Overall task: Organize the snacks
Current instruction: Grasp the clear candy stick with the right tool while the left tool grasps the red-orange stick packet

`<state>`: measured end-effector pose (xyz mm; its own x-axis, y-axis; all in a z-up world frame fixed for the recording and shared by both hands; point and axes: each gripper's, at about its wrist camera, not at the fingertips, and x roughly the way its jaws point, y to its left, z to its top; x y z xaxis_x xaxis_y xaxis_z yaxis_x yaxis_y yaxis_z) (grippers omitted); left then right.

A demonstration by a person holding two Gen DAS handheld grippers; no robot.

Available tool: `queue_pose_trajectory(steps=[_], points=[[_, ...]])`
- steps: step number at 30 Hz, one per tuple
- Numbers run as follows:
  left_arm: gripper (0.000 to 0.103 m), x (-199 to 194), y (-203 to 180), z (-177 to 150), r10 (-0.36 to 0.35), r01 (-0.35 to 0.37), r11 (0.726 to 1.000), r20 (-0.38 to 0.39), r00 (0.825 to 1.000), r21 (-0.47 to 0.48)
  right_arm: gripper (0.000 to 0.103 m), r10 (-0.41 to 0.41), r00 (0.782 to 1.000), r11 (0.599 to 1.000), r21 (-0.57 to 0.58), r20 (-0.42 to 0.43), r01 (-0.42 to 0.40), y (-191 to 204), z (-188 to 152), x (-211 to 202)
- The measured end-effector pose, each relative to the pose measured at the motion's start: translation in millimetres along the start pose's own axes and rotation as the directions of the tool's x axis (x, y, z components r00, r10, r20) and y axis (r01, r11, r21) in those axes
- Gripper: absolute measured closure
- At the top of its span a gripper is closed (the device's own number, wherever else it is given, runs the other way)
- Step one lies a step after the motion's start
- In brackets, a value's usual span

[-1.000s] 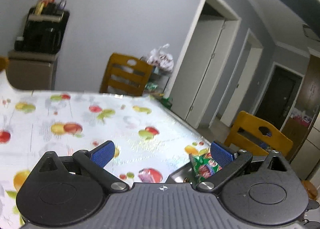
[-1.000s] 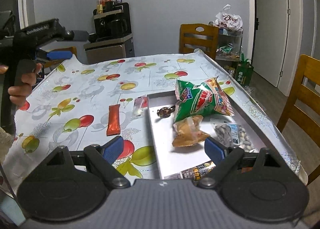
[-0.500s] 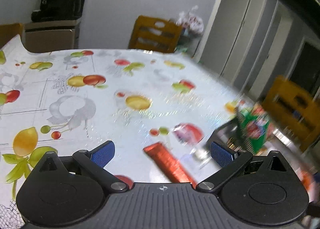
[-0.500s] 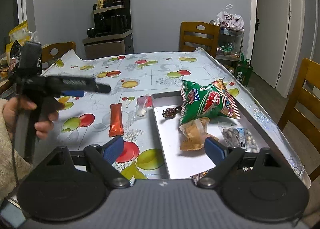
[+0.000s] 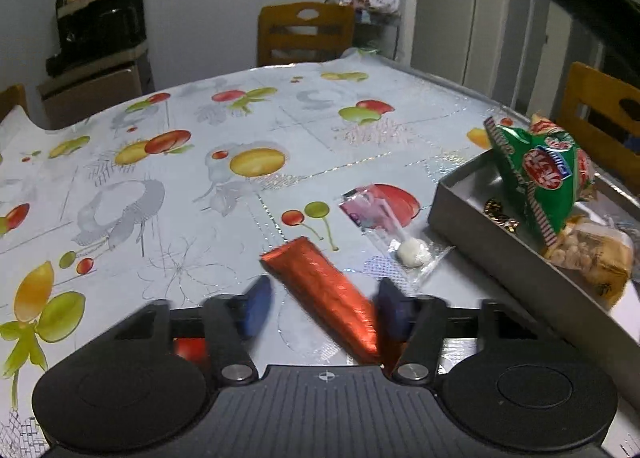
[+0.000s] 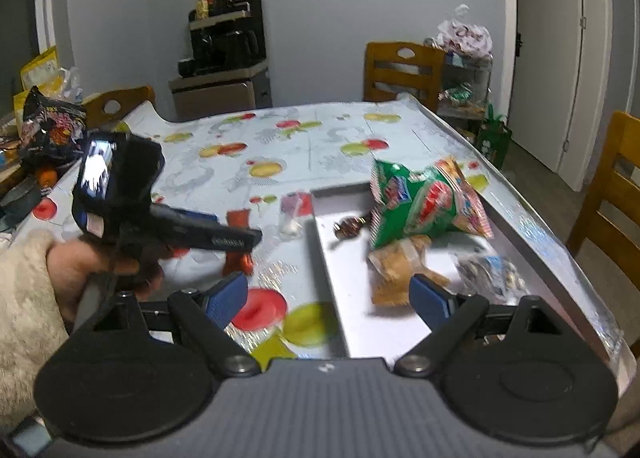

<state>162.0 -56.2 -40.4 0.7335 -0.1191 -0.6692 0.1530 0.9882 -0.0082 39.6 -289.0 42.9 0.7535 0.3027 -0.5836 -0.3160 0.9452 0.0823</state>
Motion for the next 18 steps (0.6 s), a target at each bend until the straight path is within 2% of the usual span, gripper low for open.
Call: queue_pose_trajectory(steps=[1,4,7,11,14,18], points=[[0.064,-1,0,0,0.001,-0.001,1.0,0.0,1.0,0.002,0.015,0.0,1.0,1.0,-0.007,0.008,0.0,3,2,3],[0.074,-7,6,-3,-0.015,0.015,1.0,-0.003,1.0,0.01,0.015,0.01,1.0,1.0,-0.029,0.016,-0.01,15,11,15],[0.078,-15,14,-11,-0.029,0.029,1.0,0.002,1.0,0.002,0.015,-0.004,1.0,0.997,-0.075,0.009,0.005,28,25,30],[0.078,-21,25,-22,-0.024,0.024,1.0,0.051,0.998,-0.002,0.015,-0.003,1.0,0.993,-0.117,0.0,0.003,43,43,59],[0.079,-22,32,-25,-0.014,0.015,1.0,0.071,0.997,-0.006,0.027,0.017,1.0,0.992,-0.124,-0.002,-0.017,54,54,84],[0.079,-22,42,-25,-0.057,0.061,0.997,0.077,0.995,-0.055,0.045,-0.006,1.0,0.992,-0.127,-0.025,0.003,67,59,119]])
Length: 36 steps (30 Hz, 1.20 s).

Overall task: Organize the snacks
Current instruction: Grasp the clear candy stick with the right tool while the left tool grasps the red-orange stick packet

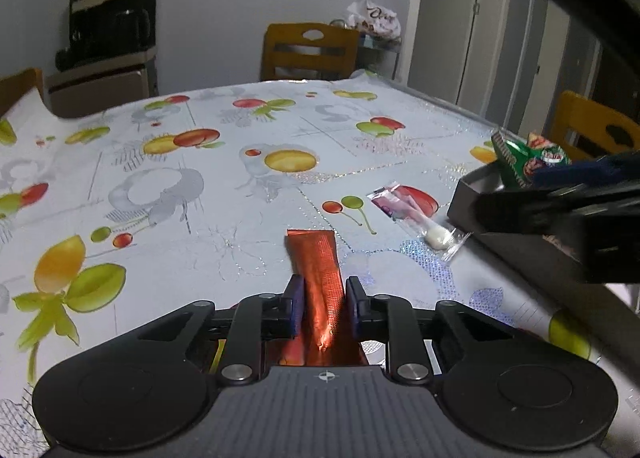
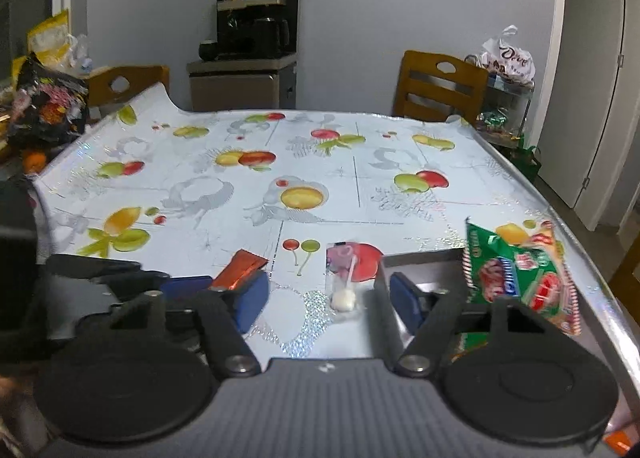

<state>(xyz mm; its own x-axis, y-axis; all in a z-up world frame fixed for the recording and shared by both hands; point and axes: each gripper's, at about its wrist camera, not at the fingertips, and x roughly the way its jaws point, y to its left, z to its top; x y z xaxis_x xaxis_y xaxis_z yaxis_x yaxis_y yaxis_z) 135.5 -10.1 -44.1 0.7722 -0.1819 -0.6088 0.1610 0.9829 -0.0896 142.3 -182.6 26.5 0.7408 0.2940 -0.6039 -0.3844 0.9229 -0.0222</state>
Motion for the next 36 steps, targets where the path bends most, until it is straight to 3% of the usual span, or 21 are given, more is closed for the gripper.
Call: queue_pose_trajectory(steps=[3,9,19,23,25,28,36], points=[[0.079,1,2,1,-0.014,0.014,1.0,0.0,1.0,-0.008,0.055,-0.032,0.999,1.0,-0.002,-0.025,0.031,5,4,24],[0.079,2,3,0,-0.027,0.027,0.999,0.002,1.0,-0.018,0.055,-0.04,0.996,0.998,0.046,-0.083,0.044,7,11,63],[0.079,2,4,-1,-0.032,0.032,0.999,0.002,0.999,-0.026,0.055,-0.102,0.983,0.994,0.027,-0.15,0.107,12,12,112],[0.079,2,4,0,-0.032,0.032,0.999,0.002,0.999,-0.026,0.056,-0.117,0.983,0.993,-0.01,-0.142,0.117,13,10,118],[0.079,2,4,0,-0.032,0.032,0.999,0.002,0.999,-0.026,0.071,-0.115,0.983,0.993,-0.017,-0.141,0.114,14,9,119],[0.079,3,4,0,-0.032,0.032,0.999,0.002,0.999,-0.026,0.076,-0.105,0.985,0.994,-0.016,-0.14,0.104,13,7,117],[0.079,2,2,-1,-0.028,0.028,1.0,0.0,1.0,-0.011,0.08,-0.065,0.985,0.998,-0.005,-0.159,0.065,14,-5,94]])
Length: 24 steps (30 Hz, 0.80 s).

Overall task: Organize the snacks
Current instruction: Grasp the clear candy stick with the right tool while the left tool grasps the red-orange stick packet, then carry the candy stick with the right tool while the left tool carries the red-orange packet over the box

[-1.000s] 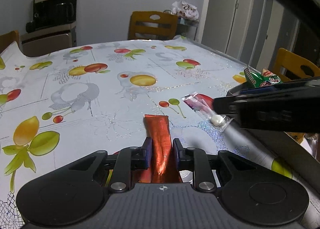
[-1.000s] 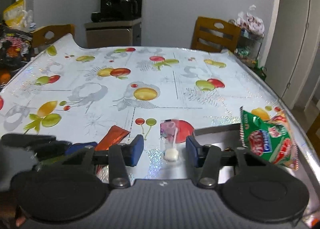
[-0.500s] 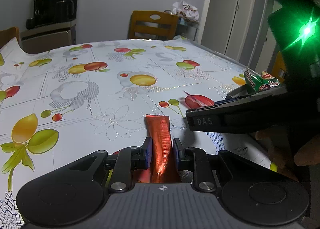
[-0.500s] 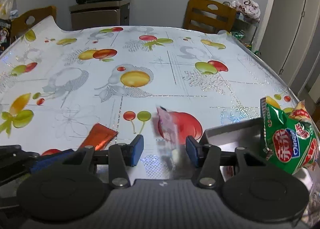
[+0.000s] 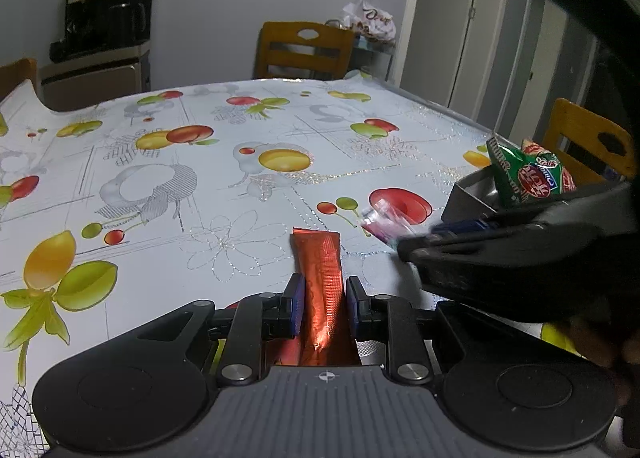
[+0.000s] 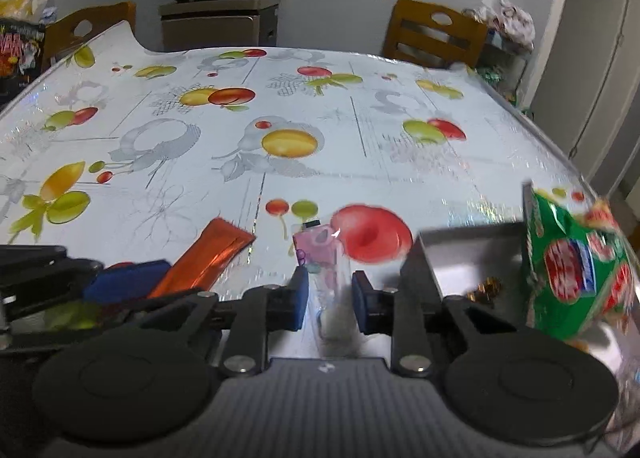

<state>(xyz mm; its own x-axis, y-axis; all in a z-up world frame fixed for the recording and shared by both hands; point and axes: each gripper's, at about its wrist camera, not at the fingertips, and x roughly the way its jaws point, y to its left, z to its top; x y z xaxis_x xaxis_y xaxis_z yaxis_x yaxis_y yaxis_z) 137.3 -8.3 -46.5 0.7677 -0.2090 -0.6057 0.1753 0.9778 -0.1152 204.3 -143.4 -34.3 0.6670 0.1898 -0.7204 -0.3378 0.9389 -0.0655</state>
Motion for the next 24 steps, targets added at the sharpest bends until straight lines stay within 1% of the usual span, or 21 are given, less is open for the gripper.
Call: queue_pose_trajectory(steps=[5,8,9,11,14,19,21,24], points=[[0.079,0,1,0,-0.008,0.008,1.0,-0.002,1.0,-0.001,0.08,-0.002,1.0,0.999,-0.042,-0.005,0.002,1,-19,-19],[0.079,0,2,0,-0.011,0.011,1.0,-0.002,1.0,0.001,0.084,0.008,1.0,0.998,-0.055,-0.005,-0.008,2,-33,-36],[0.079,0,2,0,-0.012,0.012,1.0,-0.002,1.0,0.002,0.087,0.007,1.0,0.998,-0.06,-0.001,-0.007,2,-39,-42],[0.079,-1,2,0,-0.012,0.012,1.0,-0.001,1.0,0.006,0.088,0.002,1.0,0.999,-0.052,0.014,-0.001,2,-49,-54],[0.08,-1,1,0,-0.012,0.012,1.0,-0.001,1.0,0.013,0.089,0.021,1.0,0.999,-0.042,0.017,-0.02,-1,-62,-73],[0.08,-1,-7,-1,0.001,0.0,0.998,-0.005,1.0,0.055,0.089,0.096,0.995,0.995,-0.007,0.01,-0.096,-6,-83,-103],[0.08,-4,-13,-3,0.014,-0.013,0.997,-0.012,1.0,0.081,0.089,0.111,0.994,0.994,-0.021,0.013,-0.111,-7,-91,-114],[0.08,-14,-18,-4,0.019,-0.015,0.997,-0.037,0.999,0.082,0.089,0.113,0.993,0.992,-0.064,0.024,-0.111,-5,-101,-127]])
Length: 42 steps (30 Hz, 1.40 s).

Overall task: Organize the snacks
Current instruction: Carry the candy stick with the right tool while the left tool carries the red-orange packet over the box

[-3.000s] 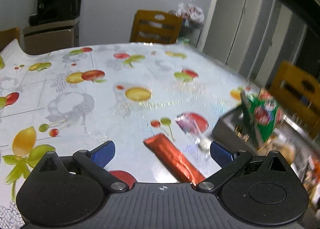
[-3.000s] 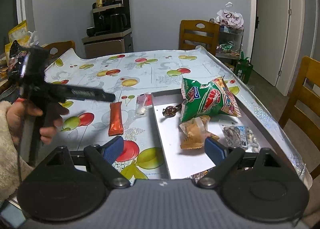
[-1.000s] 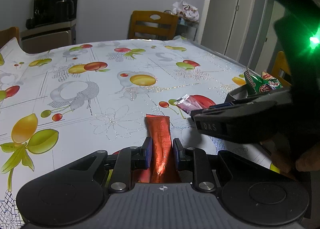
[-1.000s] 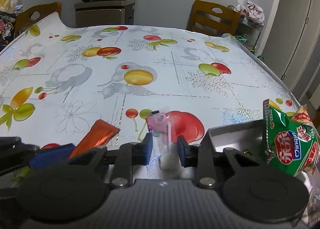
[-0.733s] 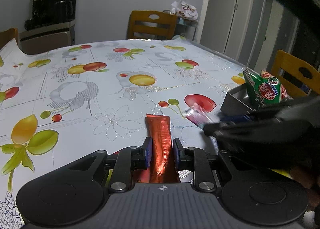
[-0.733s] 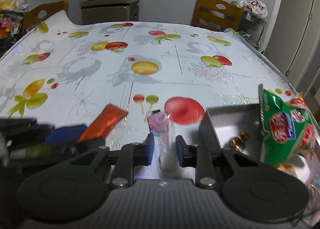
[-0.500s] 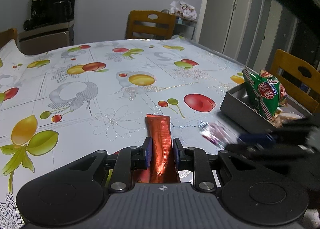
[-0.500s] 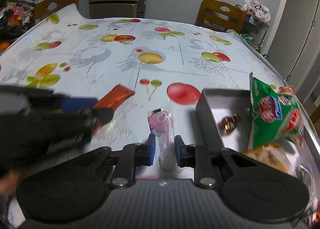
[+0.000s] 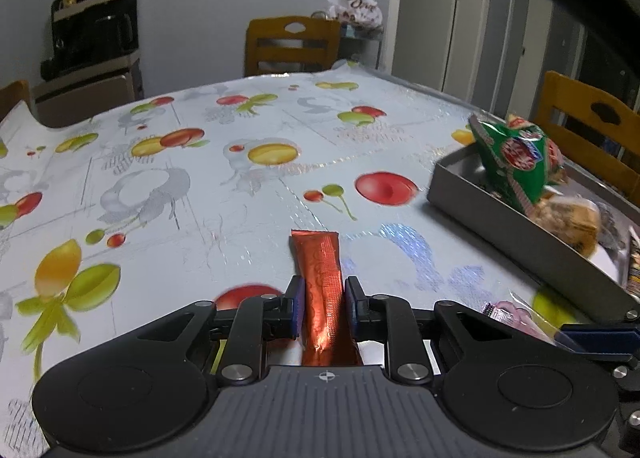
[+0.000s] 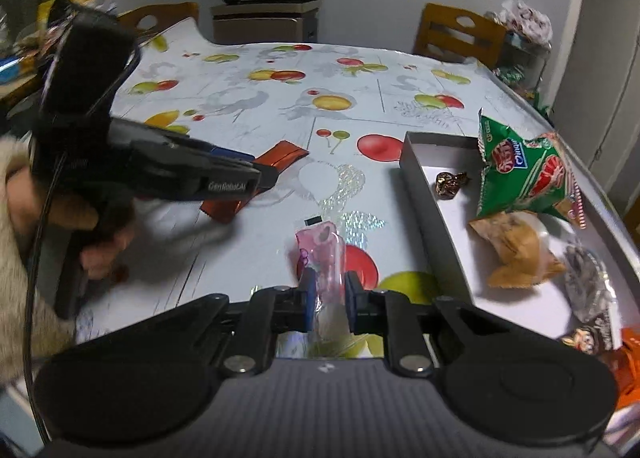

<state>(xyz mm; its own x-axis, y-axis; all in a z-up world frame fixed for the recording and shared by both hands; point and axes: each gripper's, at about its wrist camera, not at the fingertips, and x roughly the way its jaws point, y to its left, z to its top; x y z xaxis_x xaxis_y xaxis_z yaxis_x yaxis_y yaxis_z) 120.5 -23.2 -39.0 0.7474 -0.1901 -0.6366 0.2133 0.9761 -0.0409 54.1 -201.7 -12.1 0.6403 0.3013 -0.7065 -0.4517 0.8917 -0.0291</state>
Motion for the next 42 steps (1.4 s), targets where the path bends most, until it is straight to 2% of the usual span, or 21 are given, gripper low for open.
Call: queue_pose_trajectory(steps=[3,8,12,15,18,20,21,22,24,28,31,36,38,40,41,42], points=[[0.08,-18,-10,-9,-0.004,0.004,0.999,-0.008,1.0,0.036,0.089,0.021,1.0,1.0,-0.012,0.0,-0.021,0,-11,-11],[0.08,-41,-21,-28,-0.047,0.048,0.998,-0.052,0.998,0.026,0.089,0.048,0.999,0.998,-0.042,-0.008,-0.049,4,-26,-16],[0.08,-57,-36,-42,-0.03,0.034,0.997,-0.061,0.998,0.066,0.089,0.074,0.997,0.995,-0.061,-0.017,-0.075,6,-34,-22],[0.08,-68,-43,-50,-0.049,0.055,0.995,-0.062,0.997,0.085,0.089,0.091,0.995,0.993,-0.071,-0.037,-0.093,3,-39,-30],[0.08,-76,-47,-57,-0.061,0.068,0.993,-0.07,0.996,0.093,0.085,0.101,0.994,0.991,-0.087,-0.04,-0.104,0,-48,-40],[0.079,-80,-48,-61,-0.062,0.069,0.993,-0.076,0.995,0.092,0.078,0.107,0.994,0.99,-0.092,-0.034,-0.11,-1,-53,-44],[0.077,-82,-49,-62,-0.064,0.071,0.993,-0.077,0.995,0.089,0.069,0.111,0.993,0.989,-0.095,-0.031,-0.113,-2,-55,-45],[0.069,-84,-50,-63,-0.067,0.074,0.993,-0.079,0.995,0.088,0.056,0.117,0.993,0.988,-0.099,-0.027,-0.119,-2,-57,-47],[0.055,-88,-52,-65,-0.077,0.084,0.993,-0.077,0.994,0.086,0.043,0.128,0.992,0.986,-0.108,-0.009,-0.129,-2,-59,-51],[0.04,-90,-54,-69,-0.072,0.079,0.994,-0.088,0.993,0.076,0.041,0.144,0.99,0.981,-0.135,0.004,-0.142,0,-61,-55],[0.036,-89,-56,-73,-0.069,0.076,0.994,-0.086,0.994,0.074,0.042,0.138,0.99,0.979,-0.149,-0.001,-0.137,1,-62,-53],[0.038,-86,-61,-73,-0.052,0.058,0.995,-0.069,0.996,0.086,0.042,0.132,0.991,0.981,-0.144,0.001,-0.131,1,-65,-48],[0.047,-86,-61,-73,-0.049,0.054,0.995,-0.059,0.997,0.087,0.046,0.124,0.992,0.983,-0.136,0.009,-0.121,0,-66,-47],[0.062,-86,-61,-72,-0.048,0.053,0.994,-0.053,0.997,0.091,0.053,0.124,0.992,0.983,-0.14,0.014,-0.121,0,-67,-47],[0.064,-86,-60,-71,-0.047,0.051,0.994,-0.051,0.998,0.092,0.057,0.128,0.992,0.982,-0.142,0.014,-0.125,0,-67,-47],[0.069,-86,-60,-71,-0.046,0.05,0.994,-0.049,0.998,0.094,0.064,0.134,0.991,0.981,-0.146,0.016,-0.13,0,-67,-47]])
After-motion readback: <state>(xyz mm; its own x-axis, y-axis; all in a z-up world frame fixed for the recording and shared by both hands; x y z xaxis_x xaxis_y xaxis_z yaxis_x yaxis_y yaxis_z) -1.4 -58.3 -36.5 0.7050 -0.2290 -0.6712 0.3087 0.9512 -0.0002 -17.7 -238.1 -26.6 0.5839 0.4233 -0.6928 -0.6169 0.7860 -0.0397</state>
